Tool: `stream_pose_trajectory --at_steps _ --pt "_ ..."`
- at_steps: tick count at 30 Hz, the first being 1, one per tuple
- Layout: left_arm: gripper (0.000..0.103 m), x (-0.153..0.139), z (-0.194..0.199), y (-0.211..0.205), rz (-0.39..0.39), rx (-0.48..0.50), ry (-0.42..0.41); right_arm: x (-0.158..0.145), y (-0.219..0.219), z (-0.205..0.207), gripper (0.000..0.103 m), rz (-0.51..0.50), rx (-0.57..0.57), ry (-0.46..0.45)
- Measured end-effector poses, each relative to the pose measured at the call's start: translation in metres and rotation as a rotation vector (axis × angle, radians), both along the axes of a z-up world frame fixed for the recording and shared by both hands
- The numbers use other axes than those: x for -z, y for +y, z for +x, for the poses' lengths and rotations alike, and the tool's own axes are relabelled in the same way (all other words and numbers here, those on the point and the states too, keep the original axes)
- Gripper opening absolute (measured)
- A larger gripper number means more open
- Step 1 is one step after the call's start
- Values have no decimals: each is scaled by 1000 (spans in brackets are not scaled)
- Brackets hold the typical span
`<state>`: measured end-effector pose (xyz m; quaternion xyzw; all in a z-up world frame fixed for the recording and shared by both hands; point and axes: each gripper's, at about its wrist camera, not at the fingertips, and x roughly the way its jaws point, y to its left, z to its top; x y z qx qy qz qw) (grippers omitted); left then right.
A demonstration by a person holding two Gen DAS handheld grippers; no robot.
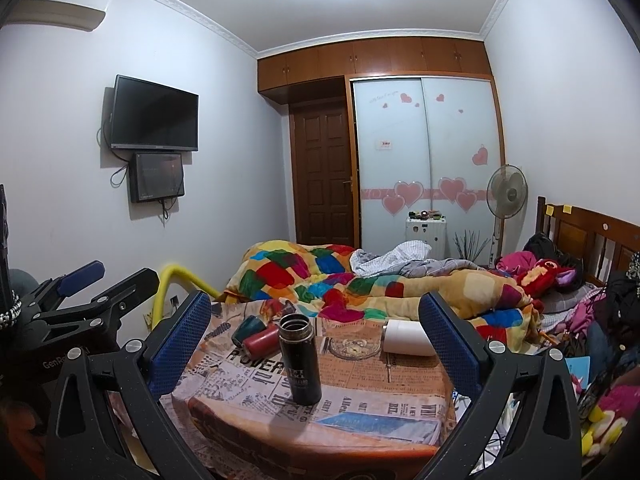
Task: Flip cup upright
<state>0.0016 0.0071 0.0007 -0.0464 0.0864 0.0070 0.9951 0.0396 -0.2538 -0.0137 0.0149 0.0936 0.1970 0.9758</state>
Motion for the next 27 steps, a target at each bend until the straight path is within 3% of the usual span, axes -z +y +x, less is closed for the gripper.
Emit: stream_pose_trajectory --at_steps 27 --pt "103 -4 -3 1 2 25 -5 -2 -2 -2 103 2 3 -7"
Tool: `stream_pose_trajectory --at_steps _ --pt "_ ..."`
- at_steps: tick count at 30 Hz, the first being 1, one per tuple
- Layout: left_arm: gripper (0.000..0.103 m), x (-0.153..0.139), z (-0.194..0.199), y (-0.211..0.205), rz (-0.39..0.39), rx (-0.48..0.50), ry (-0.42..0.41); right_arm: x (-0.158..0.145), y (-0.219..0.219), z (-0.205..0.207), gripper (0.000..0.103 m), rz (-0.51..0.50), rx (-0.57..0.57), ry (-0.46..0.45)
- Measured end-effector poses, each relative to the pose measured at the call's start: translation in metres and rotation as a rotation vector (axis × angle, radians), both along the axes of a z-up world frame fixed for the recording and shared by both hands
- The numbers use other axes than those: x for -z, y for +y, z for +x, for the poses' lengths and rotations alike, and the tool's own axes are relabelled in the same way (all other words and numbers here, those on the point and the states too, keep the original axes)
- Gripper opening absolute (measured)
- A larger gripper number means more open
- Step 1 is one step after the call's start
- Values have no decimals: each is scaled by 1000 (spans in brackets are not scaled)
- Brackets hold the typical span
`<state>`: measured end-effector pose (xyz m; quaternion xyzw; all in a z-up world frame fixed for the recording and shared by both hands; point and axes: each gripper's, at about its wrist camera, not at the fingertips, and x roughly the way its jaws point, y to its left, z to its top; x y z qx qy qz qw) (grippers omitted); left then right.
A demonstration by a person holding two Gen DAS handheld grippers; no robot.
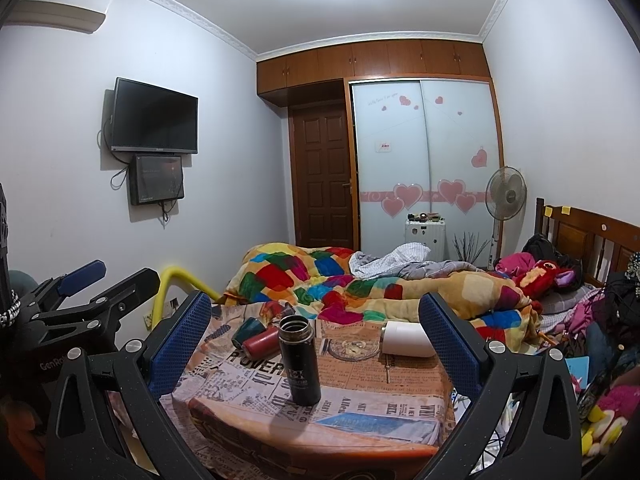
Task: Flip cup upright
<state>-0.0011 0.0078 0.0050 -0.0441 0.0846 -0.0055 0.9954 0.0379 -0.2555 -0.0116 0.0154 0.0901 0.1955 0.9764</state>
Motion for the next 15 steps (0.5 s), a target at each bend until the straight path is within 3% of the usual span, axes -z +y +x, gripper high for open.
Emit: stream_pose_trajectory --at_steps 15 --pt "103 7 2 4 8 6 7 0 -2 3 103 -3 4 9"
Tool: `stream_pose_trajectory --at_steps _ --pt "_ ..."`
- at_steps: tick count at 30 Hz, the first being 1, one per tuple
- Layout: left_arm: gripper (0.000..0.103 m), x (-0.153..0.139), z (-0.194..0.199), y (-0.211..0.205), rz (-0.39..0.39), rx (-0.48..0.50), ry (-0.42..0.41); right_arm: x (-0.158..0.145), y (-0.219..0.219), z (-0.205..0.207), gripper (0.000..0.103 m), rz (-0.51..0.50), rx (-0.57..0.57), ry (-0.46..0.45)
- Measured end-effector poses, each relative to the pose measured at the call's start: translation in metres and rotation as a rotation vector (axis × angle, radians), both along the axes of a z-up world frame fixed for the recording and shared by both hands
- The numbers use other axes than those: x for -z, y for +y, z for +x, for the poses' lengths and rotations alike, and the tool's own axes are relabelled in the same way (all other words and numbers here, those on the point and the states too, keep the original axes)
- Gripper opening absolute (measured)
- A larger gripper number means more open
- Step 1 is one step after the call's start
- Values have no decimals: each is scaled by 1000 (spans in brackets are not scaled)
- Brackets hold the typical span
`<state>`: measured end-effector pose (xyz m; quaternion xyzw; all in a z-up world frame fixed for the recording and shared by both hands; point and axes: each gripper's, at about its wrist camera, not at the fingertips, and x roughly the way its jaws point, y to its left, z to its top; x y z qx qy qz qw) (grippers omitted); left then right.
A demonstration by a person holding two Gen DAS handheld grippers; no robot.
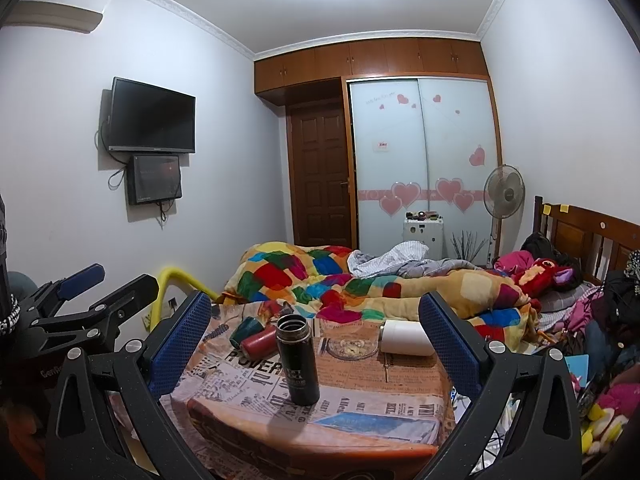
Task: Flip cup upright
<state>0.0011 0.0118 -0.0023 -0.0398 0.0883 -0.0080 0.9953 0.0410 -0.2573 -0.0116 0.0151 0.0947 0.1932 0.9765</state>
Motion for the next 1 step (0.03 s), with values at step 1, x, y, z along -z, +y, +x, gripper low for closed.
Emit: stream_pose_trajectory --at_steps 1 --pt "103 2 0 1 -1 -2 1 0 1 1 103 -2 -1 2"
